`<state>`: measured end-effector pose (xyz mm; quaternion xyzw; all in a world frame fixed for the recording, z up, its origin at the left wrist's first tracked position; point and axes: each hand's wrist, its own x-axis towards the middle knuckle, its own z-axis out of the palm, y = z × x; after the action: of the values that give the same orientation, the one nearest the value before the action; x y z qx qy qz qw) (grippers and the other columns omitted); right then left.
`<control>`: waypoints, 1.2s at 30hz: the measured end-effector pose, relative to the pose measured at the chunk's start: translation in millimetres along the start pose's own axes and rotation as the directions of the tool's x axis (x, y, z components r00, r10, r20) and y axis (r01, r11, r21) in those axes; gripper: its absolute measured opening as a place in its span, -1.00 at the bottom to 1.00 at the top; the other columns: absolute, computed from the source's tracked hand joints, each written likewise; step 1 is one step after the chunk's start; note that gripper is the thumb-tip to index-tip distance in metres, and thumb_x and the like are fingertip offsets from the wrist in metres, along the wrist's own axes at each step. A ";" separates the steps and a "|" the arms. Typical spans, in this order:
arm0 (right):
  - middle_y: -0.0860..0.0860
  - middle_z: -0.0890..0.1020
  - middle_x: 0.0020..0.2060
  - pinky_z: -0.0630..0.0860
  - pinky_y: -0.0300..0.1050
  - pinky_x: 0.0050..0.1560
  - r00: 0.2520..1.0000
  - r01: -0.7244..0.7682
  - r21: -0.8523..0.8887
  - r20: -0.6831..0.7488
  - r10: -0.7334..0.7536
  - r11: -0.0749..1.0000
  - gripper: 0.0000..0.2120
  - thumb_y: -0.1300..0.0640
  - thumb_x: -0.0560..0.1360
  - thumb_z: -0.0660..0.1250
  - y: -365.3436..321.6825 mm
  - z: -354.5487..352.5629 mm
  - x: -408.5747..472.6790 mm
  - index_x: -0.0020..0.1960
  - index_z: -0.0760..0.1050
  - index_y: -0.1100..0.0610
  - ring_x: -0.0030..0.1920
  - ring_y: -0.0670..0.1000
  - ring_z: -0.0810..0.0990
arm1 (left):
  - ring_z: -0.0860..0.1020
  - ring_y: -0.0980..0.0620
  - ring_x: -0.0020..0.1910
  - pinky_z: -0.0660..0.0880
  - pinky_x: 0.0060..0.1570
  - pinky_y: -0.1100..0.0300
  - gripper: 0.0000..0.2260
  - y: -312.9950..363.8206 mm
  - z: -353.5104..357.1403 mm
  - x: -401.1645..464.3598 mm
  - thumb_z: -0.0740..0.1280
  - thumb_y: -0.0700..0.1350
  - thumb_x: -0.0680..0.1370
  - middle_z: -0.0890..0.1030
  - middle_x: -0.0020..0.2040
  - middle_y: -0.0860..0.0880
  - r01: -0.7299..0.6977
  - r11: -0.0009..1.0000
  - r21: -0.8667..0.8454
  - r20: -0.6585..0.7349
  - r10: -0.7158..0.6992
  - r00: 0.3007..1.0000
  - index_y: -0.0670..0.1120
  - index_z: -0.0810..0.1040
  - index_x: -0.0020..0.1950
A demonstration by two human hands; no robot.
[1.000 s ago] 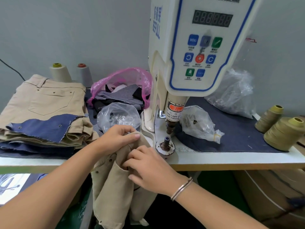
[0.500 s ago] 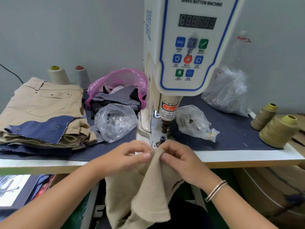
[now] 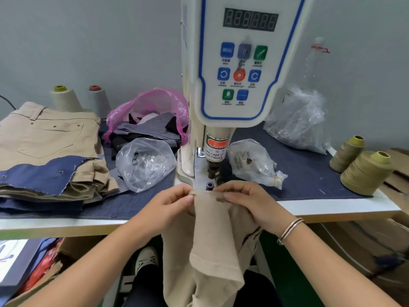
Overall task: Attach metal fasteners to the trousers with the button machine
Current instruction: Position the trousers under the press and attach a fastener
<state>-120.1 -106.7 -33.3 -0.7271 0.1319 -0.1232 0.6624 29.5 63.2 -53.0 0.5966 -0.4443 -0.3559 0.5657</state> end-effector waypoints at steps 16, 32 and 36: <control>-0.20 0.51 -0.28 0.44 -0.36 -0.10 0.950 0.202 -0.036 -0.234 -0.205 0.979 -0.79 0.14 0.45 0.29 31.9 10.7 29.2 -0.17 0.46 -0.19 -0.19 -0.19 0.48 | 0.29 -0.04 -0.23 0.16 -0.19 0.12 -0.74 -5.0 -4.3 26.9 0.41 0.13 0.37 0.39 -0.28 -0.06 0.139 0.989 -0.055 0.021 -0.138 0.990 -0.04 0.48 -0.30; -0.13 0.56 -0.31 0.49 -0.29 -0.10 0.951 0.152 0.143 -0.290 -0.106 0.978 -0.79 0.36 0.50 0.28 45.9 7.9 30.0 -0.10 0.39 0.05 -0.24 -0.17 0.52 | 0.44 0.02 -0.15 0.33 -0.02 0.14 -0.64 -16.2 -14.9 30.6 0.41 0.09 0.42 0.51 -0.18 -0.07 0.159 0.986 -0.045 0.095 -0.155 0.983 -0.22 0.52 -0.14; -0.13 0.55 -0.30 0.49 -0.29 -0.10 0.952 0.168 0.143 -0.281 -0.123 0.975 -0.78 0.37 0.50 0.27 46.7 7.3 29.1 -0.10 0.39 0.06 -0.23 -0.16 0.51 | 0.46 0.00 -0.15 0.35 -0.01 0.11 -0.65 -16.8 -15.5 30.5 0.42 0.11 0.40 0.53 -0.17 -0.08 0.159 0.986 -0.056 0.100 -0.153 0.983 -0.18 0.55 -0.13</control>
<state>-91.7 -114.4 -80.4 -0.6538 0.1564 -0.2806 0.6851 56.8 39.7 -65.6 0.5936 -0.4112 -0.4411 0.5329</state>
